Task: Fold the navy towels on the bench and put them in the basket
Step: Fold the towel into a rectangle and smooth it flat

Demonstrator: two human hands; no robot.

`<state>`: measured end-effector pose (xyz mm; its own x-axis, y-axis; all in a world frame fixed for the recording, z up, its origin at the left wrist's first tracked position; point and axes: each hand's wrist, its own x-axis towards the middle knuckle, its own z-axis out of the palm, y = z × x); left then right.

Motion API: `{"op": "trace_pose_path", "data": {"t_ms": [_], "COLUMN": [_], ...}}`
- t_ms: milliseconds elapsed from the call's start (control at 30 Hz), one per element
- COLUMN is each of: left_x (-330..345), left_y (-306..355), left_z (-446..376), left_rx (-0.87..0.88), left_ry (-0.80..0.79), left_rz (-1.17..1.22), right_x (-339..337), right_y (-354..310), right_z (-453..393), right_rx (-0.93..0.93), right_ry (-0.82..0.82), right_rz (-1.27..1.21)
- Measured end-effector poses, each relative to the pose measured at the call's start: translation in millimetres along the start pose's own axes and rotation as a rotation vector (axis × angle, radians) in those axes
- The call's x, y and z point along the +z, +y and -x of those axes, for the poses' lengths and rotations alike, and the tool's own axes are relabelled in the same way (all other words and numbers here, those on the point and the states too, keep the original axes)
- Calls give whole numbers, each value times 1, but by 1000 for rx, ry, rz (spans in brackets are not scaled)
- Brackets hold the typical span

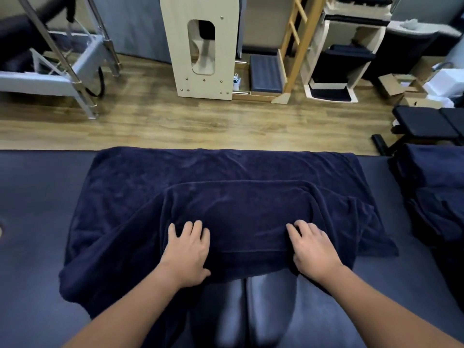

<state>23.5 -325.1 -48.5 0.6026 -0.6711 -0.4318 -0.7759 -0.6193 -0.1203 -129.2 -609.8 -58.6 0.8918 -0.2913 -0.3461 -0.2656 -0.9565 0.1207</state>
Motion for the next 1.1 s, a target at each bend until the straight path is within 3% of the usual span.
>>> {"op": "trace_pose_path", "data": {"t_ms": [267,467,1100], "left_x": [-9,-3,44], "left_y": [9,21,94], "left_z": [-12,0,124], "left_rx": [-100,-107,-162], "left_ry": [52,33,15], "left_rz": [-45,-69,108], "right_x": [5,1,46], "right_y": [-5,-4,-9], "right_z": [-11,2,128], "right_rx": [-80,-64,-84], "right_ry": [205,49,45], "right_rz": [-2,19,9]}}
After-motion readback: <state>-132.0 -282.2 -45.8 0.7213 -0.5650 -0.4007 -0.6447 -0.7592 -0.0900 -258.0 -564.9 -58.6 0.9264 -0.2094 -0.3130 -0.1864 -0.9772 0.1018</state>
